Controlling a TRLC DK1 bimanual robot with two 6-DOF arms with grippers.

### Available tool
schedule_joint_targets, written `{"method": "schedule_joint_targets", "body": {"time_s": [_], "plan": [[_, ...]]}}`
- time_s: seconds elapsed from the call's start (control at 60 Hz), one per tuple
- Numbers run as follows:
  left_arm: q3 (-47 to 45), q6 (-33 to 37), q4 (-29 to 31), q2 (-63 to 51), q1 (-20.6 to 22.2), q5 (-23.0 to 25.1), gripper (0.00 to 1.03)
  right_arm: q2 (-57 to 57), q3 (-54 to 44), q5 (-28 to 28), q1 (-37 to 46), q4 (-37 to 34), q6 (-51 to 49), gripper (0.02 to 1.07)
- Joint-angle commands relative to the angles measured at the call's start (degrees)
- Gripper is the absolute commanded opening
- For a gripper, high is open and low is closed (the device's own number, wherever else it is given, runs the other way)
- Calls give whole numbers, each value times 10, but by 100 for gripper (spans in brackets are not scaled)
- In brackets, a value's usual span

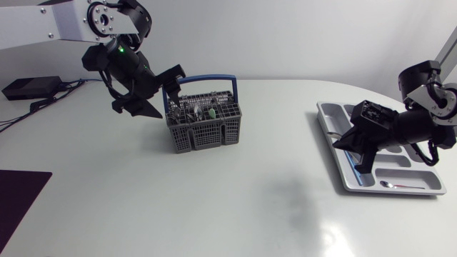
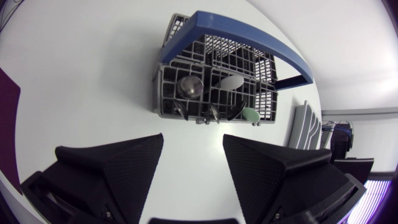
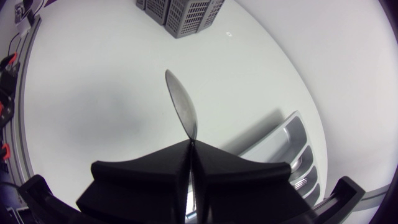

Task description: Unload the cutlery basket into the drawer organizer.

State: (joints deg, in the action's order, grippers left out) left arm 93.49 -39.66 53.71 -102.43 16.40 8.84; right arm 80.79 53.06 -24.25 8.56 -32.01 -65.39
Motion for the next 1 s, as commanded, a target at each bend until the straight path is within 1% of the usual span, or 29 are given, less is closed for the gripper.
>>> {"method": "schedule_joint_targets", "body": {"time_s": [0.0, 0.067, 0.317, 0.417, 0.533, 0.55, 0.567, 0.583, 0.667, 0.683, 0.733, 0.783, 0.867, 0.983], "plan": [[8, -58, 5, -29, 1, 16, 69, 24, 22, -5, 24, -30, -87, 8], [12, -59, 5, -37, 3, 16, 69, 36, 27, 1, 47, -53, -146, 8], [32, -61, 8, -57, 7, 16, 69, 78, 33, 32, 138, -60, -275, 8], [34, -86, 10, -57, 9, 15, 69, 107, 53, 39, 173, -74, -312, 8], [35, -110, 6, -55, 10, -4, 69, 144, 78, 45, 209, -77, -351, 8], [35, -111, 5, -55, 10, -6, 70, 147, 80, 47, 212, -77, -354, 8], [35, -118, 3, -55, 11, -7, 73, 158, 86, 51, 218, -77, -360, 8], [35, -119, 0, -55, 11, -7, 74, 164, 93, 52, 222, -77, -363, 8], [32, -125, -8, -55, 12, -10, 76, 184, 110, 57, 235, -77, -374, 8], [31, -126, -9, -55, 13, -12, 80, 190, 115, 61, 239, -77, -379, 8], [29, -133, -12, -54, 14, -13, 85, 202, 122, 69, 244, -77, -389, 8], [27, -138, -17, -53, 17, -22, 86, 218, 131, 83, 251, -77, -398, 8], [21, -145, -26, -51, 21, -28, 86, 231, 136, 117, 251, -74, -407, 8], [10, -155, -46, -48, 28, -39, 87, 250, 142, 148, 255, -61, -418, 8]]}}
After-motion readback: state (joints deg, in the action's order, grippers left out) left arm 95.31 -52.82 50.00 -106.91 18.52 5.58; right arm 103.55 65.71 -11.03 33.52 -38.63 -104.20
